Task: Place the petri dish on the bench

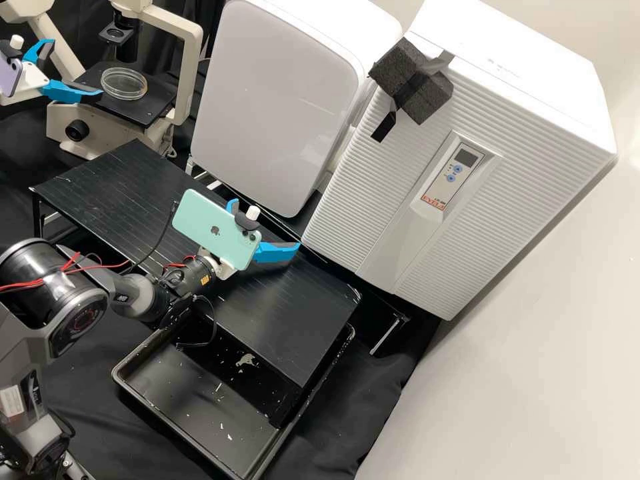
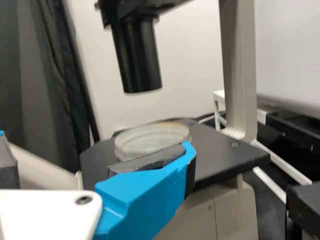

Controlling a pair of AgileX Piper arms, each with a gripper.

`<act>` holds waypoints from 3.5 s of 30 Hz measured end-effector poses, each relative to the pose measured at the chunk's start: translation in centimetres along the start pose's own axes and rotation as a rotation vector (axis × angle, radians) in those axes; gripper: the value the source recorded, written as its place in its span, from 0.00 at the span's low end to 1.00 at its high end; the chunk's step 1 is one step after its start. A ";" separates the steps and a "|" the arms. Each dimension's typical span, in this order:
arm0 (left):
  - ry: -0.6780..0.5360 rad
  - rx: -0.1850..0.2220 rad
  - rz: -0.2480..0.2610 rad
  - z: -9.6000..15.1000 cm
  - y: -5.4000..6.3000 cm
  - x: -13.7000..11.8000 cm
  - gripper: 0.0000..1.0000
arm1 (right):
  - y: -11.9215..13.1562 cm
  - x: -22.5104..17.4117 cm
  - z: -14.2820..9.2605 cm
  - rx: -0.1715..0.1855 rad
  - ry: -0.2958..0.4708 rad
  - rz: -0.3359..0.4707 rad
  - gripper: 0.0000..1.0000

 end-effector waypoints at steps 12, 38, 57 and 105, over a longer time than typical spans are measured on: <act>-0.160 -0.079 0.011 -1.3 1.1 3.7 1.00 | 0.0 0.0 0.0 0.000 0.000 0.000 1.00; -0.223 -0.122 -0.084 -0.5 -2.6 6.5 1.00 | 0.0 0.0 0.0 0.000 0.000 0.000 1.00; -0.216 -0.153 -0.071 -1.4 -2.8 8.9 1.00 | 0.0 0.0 0.0 0.000 0.000 0.000 1.00; -0.178 -0.208 -0.012 -1.8 -2.7 8.9 1.00 | 0.0 0.0 0.0 0.000 0.000 0.000 1.00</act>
